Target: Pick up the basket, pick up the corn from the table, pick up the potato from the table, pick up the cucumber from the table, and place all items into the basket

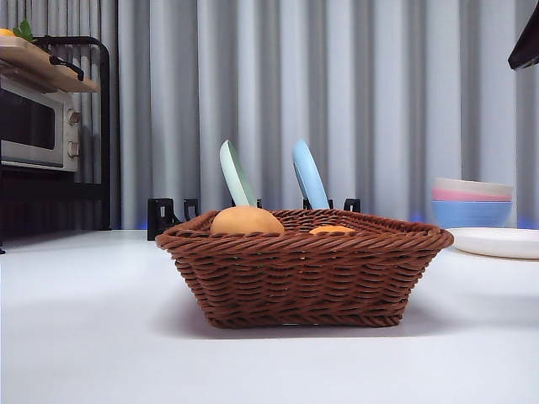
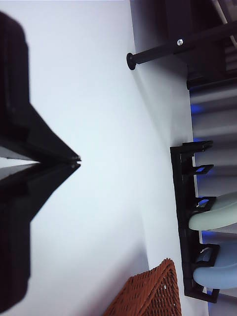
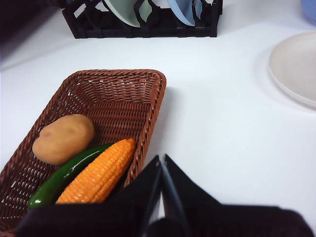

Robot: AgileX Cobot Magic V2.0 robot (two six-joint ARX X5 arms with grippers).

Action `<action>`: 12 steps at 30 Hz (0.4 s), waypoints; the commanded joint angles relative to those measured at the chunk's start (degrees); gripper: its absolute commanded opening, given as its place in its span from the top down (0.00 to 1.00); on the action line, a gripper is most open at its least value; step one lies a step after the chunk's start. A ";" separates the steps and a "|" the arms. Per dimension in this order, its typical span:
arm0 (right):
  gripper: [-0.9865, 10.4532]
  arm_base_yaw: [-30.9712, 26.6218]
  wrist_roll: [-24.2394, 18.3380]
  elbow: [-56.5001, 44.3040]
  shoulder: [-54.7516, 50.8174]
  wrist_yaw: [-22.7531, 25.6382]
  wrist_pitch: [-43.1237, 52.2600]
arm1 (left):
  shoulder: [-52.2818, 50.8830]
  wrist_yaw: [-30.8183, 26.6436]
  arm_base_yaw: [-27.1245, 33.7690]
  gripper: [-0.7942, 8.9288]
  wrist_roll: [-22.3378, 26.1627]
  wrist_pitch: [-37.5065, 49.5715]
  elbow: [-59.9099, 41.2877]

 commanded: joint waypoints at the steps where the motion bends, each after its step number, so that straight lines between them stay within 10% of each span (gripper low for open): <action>1: 0.91 -0.02 0.55 -0.33 -0.09 0.17 0.35 | -0.20 0.35 0.20 0.92 -0.52 0.17 -0.94; 12: 0.91 -8.02 -10.16 -4.09 -10.88 -0.02 3.23 | -0.20 0.35 0.20 0.92 -0.52 0.20 -0.94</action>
